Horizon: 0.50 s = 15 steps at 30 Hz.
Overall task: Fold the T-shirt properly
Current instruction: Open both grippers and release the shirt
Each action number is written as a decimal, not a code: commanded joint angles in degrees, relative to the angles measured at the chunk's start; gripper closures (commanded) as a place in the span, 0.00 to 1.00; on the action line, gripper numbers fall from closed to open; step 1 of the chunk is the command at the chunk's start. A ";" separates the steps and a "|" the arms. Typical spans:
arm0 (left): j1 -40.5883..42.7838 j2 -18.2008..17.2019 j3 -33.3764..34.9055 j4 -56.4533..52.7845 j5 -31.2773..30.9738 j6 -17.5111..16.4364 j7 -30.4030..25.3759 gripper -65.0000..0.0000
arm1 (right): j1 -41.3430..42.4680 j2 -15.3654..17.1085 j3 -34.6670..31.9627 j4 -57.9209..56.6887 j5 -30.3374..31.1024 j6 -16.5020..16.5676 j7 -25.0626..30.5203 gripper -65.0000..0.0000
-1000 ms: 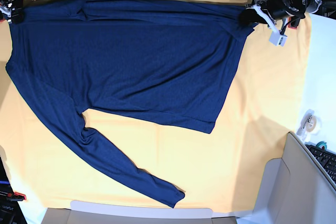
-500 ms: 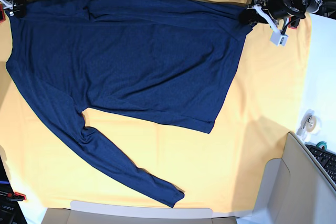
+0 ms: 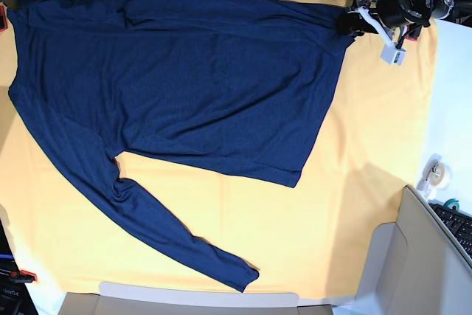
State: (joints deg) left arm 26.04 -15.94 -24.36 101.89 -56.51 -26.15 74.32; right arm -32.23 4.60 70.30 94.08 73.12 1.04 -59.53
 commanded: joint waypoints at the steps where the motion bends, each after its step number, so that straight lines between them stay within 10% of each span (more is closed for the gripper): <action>1: 0.02 -1.33 -0.65 0.93 -0.59 0.09 -0.17 0.69 | -1.05 0.98 1.04 1.43 2.09 0.15 0.49 0.46; 15: -0.24 -2.91 -9.35 1.01 -0.68 0.09 -0.17 0.69 | -0.43 0.89 4.47 12.95 1.73 0.15 0.58 0.46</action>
State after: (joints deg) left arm 25.89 -17.63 -33.06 101.89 -56.10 -25.98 74.48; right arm -32.18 4.58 74.13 106.06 73.65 1.02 -59.77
